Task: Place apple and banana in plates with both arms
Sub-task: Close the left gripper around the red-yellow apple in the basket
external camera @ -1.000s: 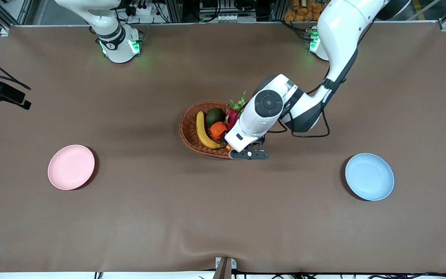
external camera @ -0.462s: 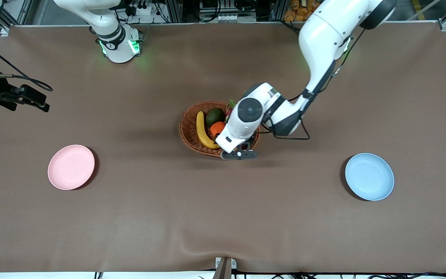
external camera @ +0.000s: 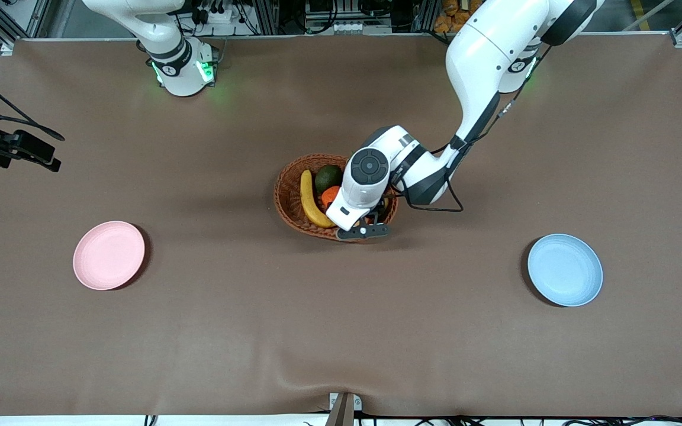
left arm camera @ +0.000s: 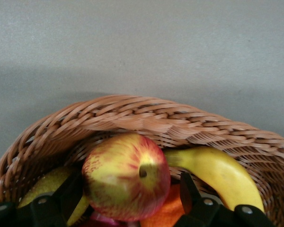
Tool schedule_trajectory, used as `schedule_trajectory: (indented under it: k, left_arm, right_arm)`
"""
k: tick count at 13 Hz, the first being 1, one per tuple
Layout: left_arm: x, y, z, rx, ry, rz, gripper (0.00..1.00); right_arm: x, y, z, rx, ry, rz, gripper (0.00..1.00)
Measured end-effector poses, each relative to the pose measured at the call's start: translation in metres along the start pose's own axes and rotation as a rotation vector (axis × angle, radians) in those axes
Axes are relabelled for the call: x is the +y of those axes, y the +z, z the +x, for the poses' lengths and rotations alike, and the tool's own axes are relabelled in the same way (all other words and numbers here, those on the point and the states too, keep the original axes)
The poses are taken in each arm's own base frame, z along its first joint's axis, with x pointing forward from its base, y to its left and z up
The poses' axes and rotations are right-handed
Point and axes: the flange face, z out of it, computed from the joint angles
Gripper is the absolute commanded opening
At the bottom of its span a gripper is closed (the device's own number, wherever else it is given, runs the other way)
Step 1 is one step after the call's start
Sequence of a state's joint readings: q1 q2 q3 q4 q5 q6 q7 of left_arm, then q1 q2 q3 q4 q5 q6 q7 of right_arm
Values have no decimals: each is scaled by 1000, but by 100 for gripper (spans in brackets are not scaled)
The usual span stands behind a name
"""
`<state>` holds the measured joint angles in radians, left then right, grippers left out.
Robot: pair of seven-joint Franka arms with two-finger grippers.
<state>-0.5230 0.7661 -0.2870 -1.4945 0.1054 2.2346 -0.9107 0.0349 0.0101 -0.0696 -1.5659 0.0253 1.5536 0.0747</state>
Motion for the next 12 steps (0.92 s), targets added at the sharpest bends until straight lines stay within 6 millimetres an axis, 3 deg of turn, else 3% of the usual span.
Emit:
schedule_trajectory:
  k: [2, 5, 6, 7, 8, 12]
  left_arm:
    - [-3, 4, -1, -9, -1, 13, 86]
    - [-3, 6, -1, -11, -3, 16, 66]
    - [-3, 6, -1, -12, -4, 17, 49]
    - [-4, 6, -1, -15, -9, 20, 18]
    - [-3, 4, -1, -14, -16, 21, 0]
    - [-2, 1, -1, -18, -23, 28, 0]
  right_arm:
    - [7, 3, 1, -6, 14, 0, 100]
    - [12, 4, 1, -8, 21, 0, 100]
    - [12, 5, 1, -11, 21, 0, 100]
    - [12, 6, 1, -12, 21, 0, 100]
    - [12, 7, 1, -14, 21, -1, 100]
    - [11, 16, 1, -30, 20, -2, 100]
